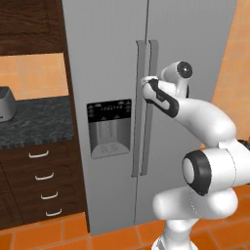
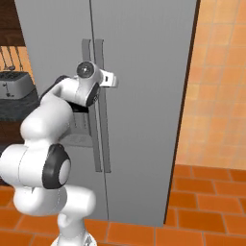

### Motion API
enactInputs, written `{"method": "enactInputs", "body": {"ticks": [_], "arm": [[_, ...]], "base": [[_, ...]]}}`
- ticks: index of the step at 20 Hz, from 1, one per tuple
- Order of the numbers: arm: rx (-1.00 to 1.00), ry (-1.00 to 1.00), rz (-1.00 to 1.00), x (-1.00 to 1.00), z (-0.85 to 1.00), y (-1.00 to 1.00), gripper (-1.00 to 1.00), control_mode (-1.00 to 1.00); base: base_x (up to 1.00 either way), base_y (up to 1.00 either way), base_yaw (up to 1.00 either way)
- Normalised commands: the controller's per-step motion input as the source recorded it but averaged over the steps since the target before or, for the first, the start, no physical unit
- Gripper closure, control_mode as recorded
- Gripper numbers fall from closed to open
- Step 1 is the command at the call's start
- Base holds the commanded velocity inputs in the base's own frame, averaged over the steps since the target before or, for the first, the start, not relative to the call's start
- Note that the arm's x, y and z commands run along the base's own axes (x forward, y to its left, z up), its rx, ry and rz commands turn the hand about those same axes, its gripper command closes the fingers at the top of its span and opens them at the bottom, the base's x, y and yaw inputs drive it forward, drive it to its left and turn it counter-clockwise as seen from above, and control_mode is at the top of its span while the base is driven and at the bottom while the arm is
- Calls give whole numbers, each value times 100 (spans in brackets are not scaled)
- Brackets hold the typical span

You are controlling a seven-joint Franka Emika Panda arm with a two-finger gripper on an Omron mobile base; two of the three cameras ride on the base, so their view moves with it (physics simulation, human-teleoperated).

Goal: Take the strawberry from the fridge and place it on top of the pancake, located on the dining counter.

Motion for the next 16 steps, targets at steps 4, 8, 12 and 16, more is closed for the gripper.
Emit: {"method": "enactInputs", "body": {"ticks": [4,8,12,16], "arm": [[0,-3,0,47,-2,-1,-100,-100],[0,-2,3,44,0,0,-100,-100],[0,0,4,29,0,0,-100,-100],[0,0,3,36,0,0,-100,-100]], "base": [[0,0,0],[0,0,0],[0,0,0],[0,0,0]]}}
